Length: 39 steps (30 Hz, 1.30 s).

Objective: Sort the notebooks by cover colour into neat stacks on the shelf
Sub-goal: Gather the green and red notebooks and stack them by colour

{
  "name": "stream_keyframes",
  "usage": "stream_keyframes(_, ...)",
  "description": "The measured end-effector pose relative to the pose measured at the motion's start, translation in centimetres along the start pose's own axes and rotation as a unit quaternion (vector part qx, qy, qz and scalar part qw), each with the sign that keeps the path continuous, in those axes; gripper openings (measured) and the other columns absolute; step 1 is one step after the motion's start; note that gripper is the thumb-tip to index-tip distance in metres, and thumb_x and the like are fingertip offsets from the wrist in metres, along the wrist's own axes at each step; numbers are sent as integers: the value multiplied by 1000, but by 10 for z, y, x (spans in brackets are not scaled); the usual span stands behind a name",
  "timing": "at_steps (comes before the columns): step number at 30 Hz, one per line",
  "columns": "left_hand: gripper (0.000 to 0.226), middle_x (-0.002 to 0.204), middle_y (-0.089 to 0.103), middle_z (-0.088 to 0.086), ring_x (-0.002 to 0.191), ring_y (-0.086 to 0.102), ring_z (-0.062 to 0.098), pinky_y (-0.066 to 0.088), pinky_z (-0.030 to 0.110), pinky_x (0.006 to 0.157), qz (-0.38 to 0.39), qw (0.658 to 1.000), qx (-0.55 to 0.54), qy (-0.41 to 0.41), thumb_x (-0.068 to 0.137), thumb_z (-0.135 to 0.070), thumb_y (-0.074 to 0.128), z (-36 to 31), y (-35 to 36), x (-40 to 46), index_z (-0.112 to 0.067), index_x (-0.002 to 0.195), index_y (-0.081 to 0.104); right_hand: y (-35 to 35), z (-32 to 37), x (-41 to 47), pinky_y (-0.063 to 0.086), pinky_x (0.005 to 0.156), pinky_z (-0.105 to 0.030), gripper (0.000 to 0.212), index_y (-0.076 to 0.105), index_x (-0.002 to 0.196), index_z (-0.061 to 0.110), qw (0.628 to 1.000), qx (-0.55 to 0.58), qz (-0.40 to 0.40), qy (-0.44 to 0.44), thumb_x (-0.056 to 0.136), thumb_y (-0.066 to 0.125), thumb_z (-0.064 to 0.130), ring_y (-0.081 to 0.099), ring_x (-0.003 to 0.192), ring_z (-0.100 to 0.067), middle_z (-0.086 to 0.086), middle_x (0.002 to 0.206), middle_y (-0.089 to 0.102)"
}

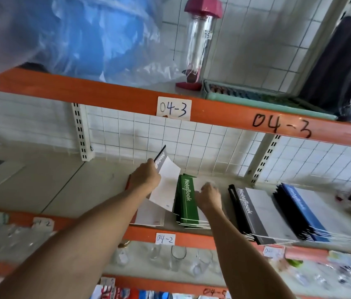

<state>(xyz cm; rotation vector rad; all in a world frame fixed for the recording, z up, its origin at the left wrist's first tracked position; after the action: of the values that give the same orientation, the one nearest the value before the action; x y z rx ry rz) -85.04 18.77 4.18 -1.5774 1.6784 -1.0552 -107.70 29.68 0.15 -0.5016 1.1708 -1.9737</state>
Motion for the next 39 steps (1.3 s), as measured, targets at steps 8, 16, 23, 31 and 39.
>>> stream_keyframes(8, 30, 119, 62, 12, 109, 62, 32, 50, 37, 83, 66, 998, -11, 3, 90, -18, 55, -42, 3, -16, -11, 119, 53, 21, 28, -36, 51, 64, -30, 16, 56, 106, 8, 944, 269, 165, 100, 96, 57, 20, 53, 83, -21, -5, 83, 53)
stream_keyframes(16, 37, 108, 65, 9, 96, 65, 28, 51, 33, 78, 60, 983, 114, 132, 92, -30, 62, -106, 33, -62, -11, 120, 48, -51, -42, -43, 45, 81, -37, 43, 34, 134, 8, 965, 234, -18, 120, 93, 45, 12, 59, 108, -38, -21, 123, 60)
stream_keyframes(23, 46, 100, 60, 5, 79, 60, 19, 45, 30, 59, 99, 957, 76, 261, 92, -20, 66, -178, 79, -88, -13, 131, 41, -119, -120, -13, 45, 69, -32, 14, 41, 87, 17, 982, 175, -54, 45, 81, 51, 10, 57, 82, -30, -17, 100, 63)
stream_keyframes(31, 40, 111, 62, 8, 89, 60, 25, 44, 34, 69, 90, 955, 132, 250, 96, -23, 56, -234, 122, -96, -13, 132, 41, -144, -191, 19, 48, 88, -40, 53, 31, 140, 5, 998, -14, -9, 66, 92, 50, 17, 60, 114, -36, -19, 127, 60)
stream_keyframes(39, 47, 116, 61, 8, 99, 60, 27, 45, 36, 77, 89, 959, 141, 230, 99, -36, 55, -249, 148, -102, -14, 138, 39, -138, -195, 35, 48, 98, -42, 41, 51, 132, 7, 989, -148, -9, -11, 92, 54, 16, 53, 119, -31, -14, 130, 55)
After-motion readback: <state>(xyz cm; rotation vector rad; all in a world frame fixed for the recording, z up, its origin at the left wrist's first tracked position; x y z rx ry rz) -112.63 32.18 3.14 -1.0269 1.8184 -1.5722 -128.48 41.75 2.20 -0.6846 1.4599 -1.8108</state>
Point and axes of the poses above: each hand's wrist, its own x-axis towards the middle knuckle, its own y-axis out of the palm, z = x × y, the point moved 10 cm from there along x, towards the middle knuckle
